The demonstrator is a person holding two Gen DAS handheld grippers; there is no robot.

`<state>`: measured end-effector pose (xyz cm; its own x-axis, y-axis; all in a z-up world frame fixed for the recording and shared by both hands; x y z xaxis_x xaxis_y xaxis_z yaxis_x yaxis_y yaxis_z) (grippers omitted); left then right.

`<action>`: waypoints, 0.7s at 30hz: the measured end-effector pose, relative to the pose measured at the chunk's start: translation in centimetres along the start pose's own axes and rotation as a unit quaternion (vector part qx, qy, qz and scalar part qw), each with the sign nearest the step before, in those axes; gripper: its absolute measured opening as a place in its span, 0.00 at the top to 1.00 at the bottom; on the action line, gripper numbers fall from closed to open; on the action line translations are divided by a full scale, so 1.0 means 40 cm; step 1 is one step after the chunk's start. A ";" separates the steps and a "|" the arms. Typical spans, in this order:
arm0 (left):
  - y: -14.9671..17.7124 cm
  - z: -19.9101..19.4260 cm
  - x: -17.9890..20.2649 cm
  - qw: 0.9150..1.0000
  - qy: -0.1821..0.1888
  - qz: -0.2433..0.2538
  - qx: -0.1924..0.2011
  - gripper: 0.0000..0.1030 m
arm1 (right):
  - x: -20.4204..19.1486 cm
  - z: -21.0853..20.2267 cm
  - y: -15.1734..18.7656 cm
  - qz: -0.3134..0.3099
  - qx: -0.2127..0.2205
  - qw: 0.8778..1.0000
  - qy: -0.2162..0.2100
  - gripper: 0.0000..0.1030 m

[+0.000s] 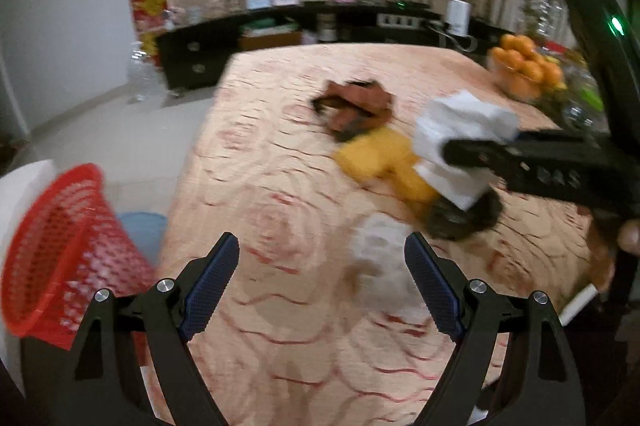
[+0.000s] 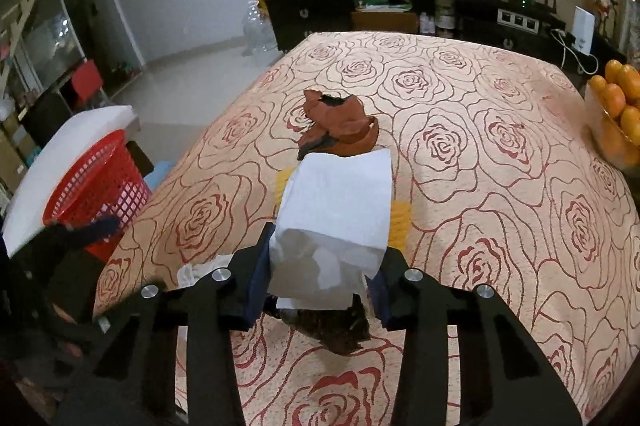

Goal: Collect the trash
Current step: 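Grasp the white tissue with the right tool while the left tool grasps the white mesh net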

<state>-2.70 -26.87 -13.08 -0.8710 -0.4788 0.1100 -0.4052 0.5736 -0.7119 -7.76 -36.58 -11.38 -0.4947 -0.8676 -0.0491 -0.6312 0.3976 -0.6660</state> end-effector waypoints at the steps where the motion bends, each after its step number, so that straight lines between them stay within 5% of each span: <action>1: 0.005 0.014 0.013 1.000 0.009 0.002 -0.005 0.21 | 0.002 -0.001 -0.001 0.001 0.000 1.000 0.000 0.61; 9: 0.019 0.075 0.045 1.000 0.017 0.008 -0.018 0.23 | 0.008 -0.008 -0.007 0.007 0.006 1.000 -0.002 0.61; 14: 0.025 0.094 0.049 0.999 0.040 0.004 -0.035 0.61 | 0.014 -0.016 -0.013 0.012 0.013 1.000 -0.005 0.62; 21: 0.027 0.083 0.051 0.998 0.055 0.000 -0.034 0.72 | 0.016 -0.027 -0.023 0.019 0.021 1.000 -0.010 0.64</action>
<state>-4.01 -29.44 -15.93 -0.8949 -0.4048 0.1878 -0.4194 0.6196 -0.6634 -8.15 -37.17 -9.97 -0.5046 -0.8587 -0.0896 -0.5864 0.4170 -0.6945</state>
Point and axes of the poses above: each gripper's, at about its wrist camera, not at the fingertips, and z roughly the way its jaws point, x to its right, y to its underside, the point moved 7 cm from there along z, roughly the way its jaws point, and after that the axes turned 11 degrees about y, right-handed, at the moved point
